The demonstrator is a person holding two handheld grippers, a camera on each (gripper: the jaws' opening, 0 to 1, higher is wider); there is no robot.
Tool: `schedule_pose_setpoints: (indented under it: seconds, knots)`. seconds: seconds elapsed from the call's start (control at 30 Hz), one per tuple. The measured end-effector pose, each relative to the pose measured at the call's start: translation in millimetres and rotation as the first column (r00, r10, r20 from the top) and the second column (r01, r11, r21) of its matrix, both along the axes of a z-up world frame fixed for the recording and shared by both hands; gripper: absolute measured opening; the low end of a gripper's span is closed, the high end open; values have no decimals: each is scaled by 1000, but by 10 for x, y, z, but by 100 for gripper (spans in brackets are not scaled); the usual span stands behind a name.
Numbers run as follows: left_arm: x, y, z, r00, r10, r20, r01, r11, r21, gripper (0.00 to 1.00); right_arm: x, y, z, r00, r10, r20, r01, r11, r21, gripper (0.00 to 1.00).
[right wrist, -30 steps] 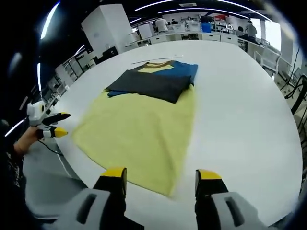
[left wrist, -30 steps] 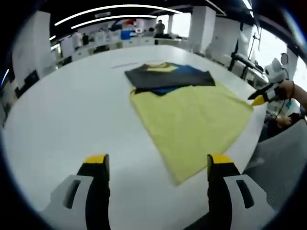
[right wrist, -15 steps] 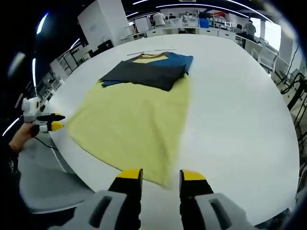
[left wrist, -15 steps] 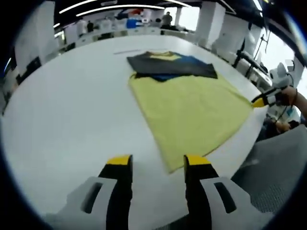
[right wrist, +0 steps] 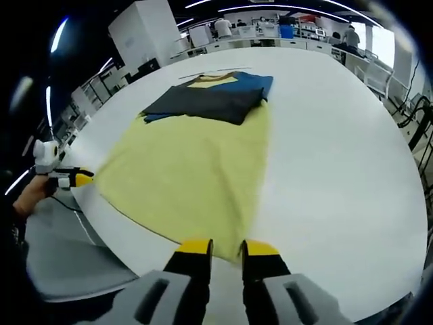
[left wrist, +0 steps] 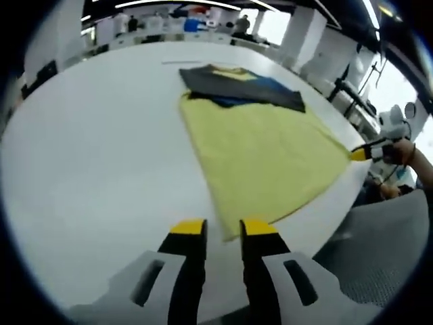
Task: Fold the garment on the visible template until the final outline fits inside the template.
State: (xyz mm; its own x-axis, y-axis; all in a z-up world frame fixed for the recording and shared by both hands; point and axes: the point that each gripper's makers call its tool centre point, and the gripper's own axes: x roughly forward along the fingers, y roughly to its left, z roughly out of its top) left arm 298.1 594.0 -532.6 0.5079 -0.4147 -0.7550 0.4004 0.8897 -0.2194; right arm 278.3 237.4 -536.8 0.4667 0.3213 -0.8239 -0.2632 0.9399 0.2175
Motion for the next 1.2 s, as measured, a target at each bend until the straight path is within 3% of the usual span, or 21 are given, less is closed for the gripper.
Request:
schedule_pose_setpoints:
  seconds: [0.4, 0.77, 1.2]
  knots:
    - [3, -130, -32, 999, -12, -35, 11, 999, -30, 12, 15, -8, -23, 1000, -1, 9, 2, 1000, -11, 6]
    - [8, -61, -84, 999, 2, -47, -2, 1000, 4, 2, 36, -21, -42, 1000, -4, 18, 4, 1000, -25, 0]
    - [-14, -33, -49, 997, -59, -44, 62, 995, 74, 0, 13, 31, -43, 999, 31, 18, -31, 999, -37, 0]
